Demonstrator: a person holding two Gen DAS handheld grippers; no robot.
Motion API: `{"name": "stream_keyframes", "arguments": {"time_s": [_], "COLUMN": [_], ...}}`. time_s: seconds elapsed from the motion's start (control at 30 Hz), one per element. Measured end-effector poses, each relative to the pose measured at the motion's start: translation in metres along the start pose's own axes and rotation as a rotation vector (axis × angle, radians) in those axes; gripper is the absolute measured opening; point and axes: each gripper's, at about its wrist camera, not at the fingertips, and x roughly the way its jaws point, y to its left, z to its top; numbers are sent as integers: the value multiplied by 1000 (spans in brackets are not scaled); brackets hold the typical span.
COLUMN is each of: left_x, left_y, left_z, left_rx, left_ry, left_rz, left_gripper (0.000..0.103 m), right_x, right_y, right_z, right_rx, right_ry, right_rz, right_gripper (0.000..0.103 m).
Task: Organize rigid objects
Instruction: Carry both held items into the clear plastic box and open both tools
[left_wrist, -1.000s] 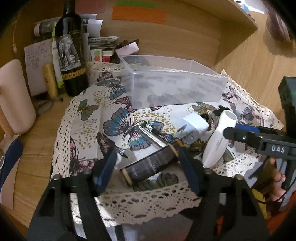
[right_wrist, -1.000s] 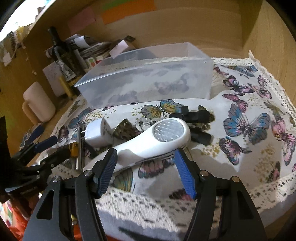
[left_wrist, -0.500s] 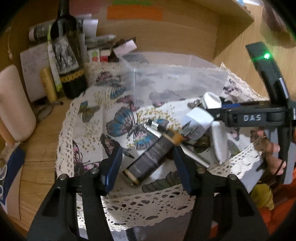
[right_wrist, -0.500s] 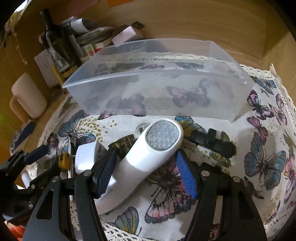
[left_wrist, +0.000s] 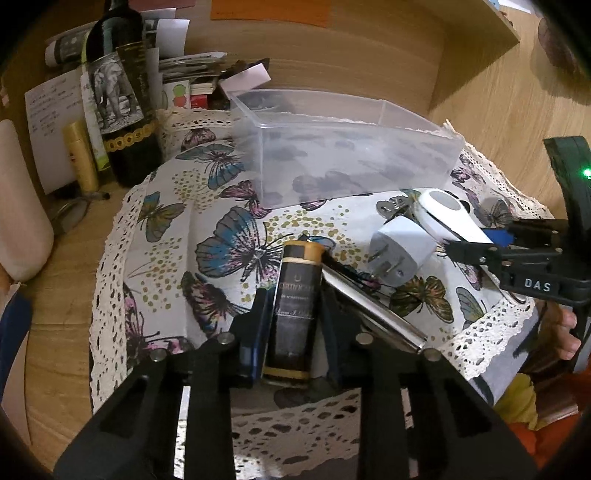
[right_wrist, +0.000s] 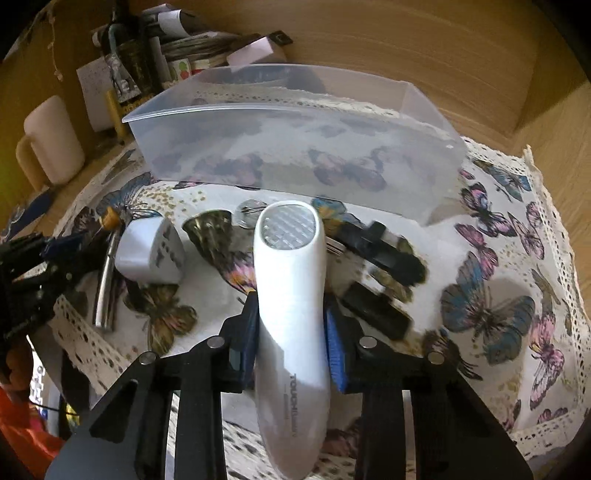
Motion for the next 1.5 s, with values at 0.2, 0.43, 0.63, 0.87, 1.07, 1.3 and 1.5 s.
{"name": "stream_keyframes", "arguments": {"time_s": [0.2, 0.43, 0.63, 0.87, 1.07, 1.3, 1.5], "left_x": [-2, -27, -51, -66, -59, -26, 14], "left_y": [-2, -4, -9, -12, -4, 6, 4], "left_z": [2, 12, 40, 83, 122, 159, 170], "left_rx": [-10, -12, -16, -7, -23, -50, -23], "left_ry": [-31, -100, -188, -281, -286, -230, -134], "left_rz": [16, 48, 69, 61, 47, 23, 21], "left_gripper": [23, 23, 23, 23, 23, 23, 23], "right_x": [-6, -31, -66, -94, -96, -70, -29], "right_y": [2, -8, -18, -39, -48, -56, -59], "right_z": [-7, -2, 19, 54, 91, 132, 153], "right_rx": [1, 51, 48, 85, 69, 47, 34], "right_ry": [-60, -151, -299, -399, -427, -412, -337], "right_rz": [-21, 14, -25, -25, -20, -15, 25], "right_gripper": [29, 29, 29, 29, 29, 29, 29]}}
